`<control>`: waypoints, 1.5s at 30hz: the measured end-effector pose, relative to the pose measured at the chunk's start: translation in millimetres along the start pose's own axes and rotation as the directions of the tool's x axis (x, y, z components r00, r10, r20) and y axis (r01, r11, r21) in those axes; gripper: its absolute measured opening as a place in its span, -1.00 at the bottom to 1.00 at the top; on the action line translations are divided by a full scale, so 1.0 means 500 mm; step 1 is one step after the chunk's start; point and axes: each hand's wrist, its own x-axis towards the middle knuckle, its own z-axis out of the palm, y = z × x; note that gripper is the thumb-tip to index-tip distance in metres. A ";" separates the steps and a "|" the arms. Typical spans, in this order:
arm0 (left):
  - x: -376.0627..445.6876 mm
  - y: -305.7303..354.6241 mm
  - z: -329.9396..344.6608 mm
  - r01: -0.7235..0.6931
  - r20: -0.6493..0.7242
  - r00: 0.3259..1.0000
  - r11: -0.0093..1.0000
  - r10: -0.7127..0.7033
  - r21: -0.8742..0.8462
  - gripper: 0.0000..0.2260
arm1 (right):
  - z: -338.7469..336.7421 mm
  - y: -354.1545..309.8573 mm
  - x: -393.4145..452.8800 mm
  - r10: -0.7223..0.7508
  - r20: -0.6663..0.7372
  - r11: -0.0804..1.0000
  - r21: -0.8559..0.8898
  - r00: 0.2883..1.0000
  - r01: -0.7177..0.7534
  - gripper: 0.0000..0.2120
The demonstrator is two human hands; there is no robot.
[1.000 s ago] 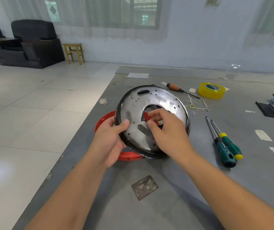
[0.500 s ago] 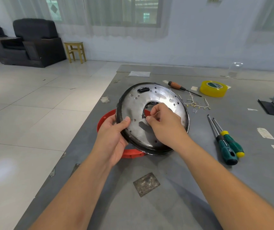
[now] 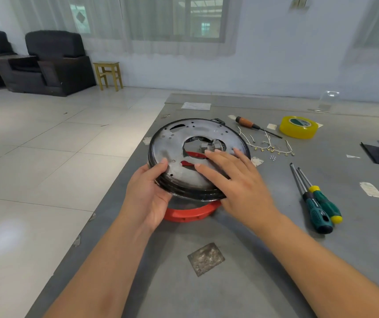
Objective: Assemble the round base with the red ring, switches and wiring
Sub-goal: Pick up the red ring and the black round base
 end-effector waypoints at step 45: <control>0.015 -0.044 -0.061 -0.115 -0.204 0.924 0.744 0.323 0.658 -0.67 | 0.096 0.009 0.006 0.712 0.586 -0.162 0.672 0.387 -0.722 -0.48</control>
